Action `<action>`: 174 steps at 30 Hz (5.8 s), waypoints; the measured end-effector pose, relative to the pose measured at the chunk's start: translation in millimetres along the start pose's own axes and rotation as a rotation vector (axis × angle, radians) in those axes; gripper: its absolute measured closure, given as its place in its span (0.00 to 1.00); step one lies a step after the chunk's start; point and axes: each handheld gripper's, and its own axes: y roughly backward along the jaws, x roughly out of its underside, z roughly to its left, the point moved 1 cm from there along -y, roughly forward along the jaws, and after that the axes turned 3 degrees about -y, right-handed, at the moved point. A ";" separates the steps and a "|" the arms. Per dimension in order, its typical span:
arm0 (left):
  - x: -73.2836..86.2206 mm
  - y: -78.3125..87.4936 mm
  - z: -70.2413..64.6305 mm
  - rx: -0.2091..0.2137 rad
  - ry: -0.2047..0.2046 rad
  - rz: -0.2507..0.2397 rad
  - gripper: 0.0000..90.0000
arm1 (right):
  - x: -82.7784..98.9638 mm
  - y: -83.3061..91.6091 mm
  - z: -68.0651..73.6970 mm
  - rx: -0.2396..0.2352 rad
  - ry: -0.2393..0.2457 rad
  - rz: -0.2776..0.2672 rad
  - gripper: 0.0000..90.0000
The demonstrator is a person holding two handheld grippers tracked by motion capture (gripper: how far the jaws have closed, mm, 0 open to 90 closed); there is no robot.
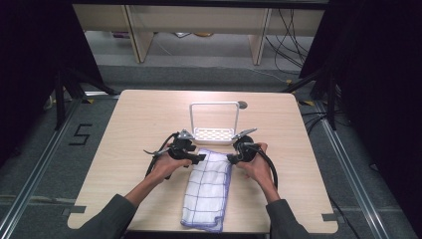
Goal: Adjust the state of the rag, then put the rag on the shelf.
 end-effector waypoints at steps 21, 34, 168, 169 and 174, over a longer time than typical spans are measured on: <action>3.6 -12.9 5.7 0.072 -0.079 0.023 0.79 | 6.3 -10.9 4.3 -0.054 -0.009 0.008 0.70; -0.5 -1.9 -1.7 0.072 -0.090 -0.039 0.93 | 4.3 -7.5 13.4 -0.066 0.054 -0.046 0.96; -205.0 71.2 81.9 -0.066 0.103 -0.347 0.92 | -204.2 96.6 -64.4 0.018 -0.104 -0.459 0.96; -204.0 69.3 82.6 -0.069 0.105 -0.344 0.92 | -203.1 93.9 -63.8 0.015 -0.119 -0.452 0.96; -196.9 59.4 85.0 -0.068 0.143 -0.319 0.92 | -199.8 81.5 -66.6 0.017 -0.123 -0.411 0.96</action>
